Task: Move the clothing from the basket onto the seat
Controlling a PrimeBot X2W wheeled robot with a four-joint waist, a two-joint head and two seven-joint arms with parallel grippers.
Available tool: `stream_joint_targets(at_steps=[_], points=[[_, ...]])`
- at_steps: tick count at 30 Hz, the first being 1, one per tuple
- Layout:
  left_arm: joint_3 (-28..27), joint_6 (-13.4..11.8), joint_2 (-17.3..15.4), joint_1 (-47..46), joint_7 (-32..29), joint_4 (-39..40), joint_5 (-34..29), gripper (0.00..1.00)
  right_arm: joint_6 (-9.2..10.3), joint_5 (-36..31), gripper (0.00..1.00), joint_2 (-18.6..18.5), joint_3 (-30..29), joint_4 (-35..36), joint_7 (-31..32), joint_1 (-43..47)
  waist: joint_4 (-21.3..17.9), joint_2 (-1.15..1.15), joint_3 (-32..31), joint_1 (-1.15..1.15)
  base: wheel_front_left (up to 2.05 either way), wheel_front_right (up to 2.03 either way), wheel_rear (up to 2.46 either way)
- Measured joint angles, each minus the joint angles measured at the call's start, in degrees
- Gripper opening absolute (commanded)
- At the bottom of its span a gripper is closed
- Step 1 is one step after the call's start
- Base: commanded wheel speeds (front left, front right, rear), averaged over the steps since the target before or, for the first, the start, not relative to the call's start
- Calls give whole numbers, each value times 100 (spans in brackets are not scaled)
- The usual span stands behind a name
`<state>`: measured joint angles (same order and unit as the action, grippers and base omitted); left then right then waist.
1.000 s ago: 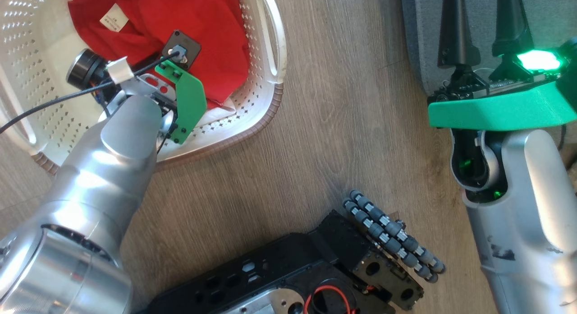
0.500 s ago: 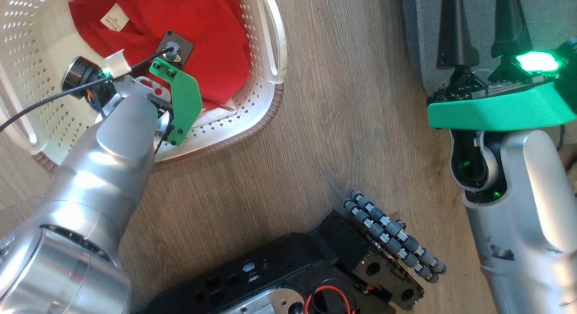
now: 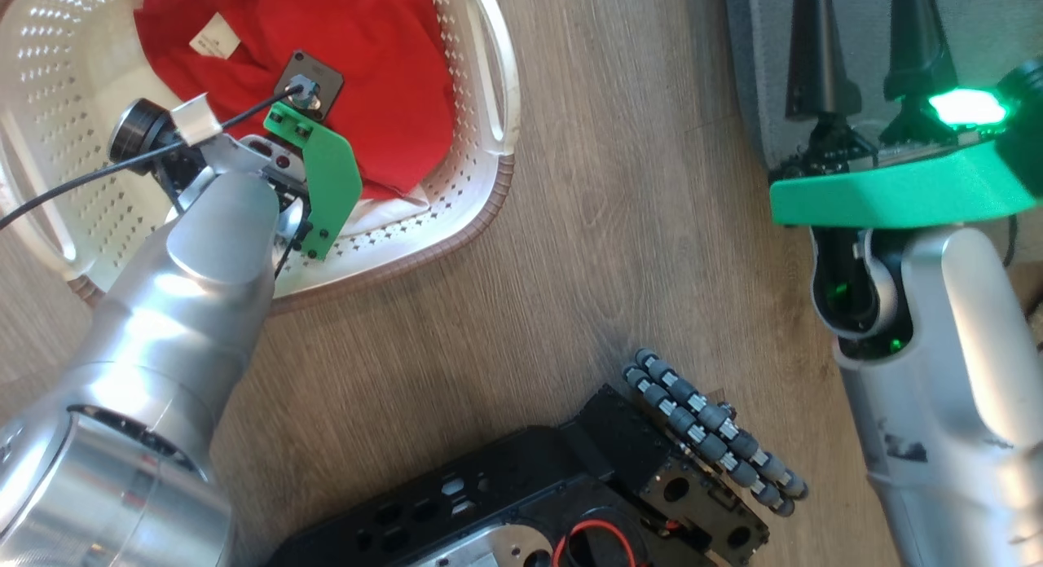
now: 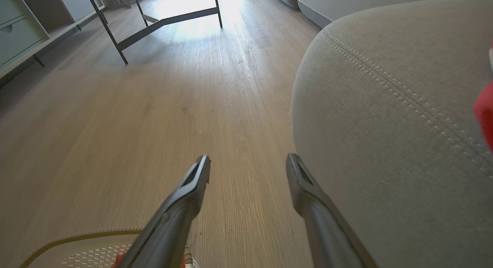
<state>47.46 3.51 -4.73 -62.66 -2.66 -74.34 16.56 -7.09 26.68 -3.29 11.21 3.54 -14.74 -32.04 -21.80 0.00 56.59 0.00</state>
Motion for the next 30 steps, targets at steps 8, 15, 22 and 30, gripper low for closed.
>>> stream_joint_targets(at_steps=[8,15,22,30], points=[[-121,0,30,20,571,80,254,0,0,-234,100,0,-7,-105,-1,-290,52,0,-343,0,0,0,0],[-209,9,158,280,1034,223,576,0,0,-605,100,0,-86,-303,0,-266,327,0,-913,0,0,0,0],[-190,109,197,756,1241,677,1029,0,0,-936,100,-1,-200,-575,0,37,688,0,-1608,0,0,0,0],[18,44,213,1233,1434,1212,1563,0,0,-1156,100,-3,-321,-772,0,347,1105,0,-2338,0,0,0,0]])
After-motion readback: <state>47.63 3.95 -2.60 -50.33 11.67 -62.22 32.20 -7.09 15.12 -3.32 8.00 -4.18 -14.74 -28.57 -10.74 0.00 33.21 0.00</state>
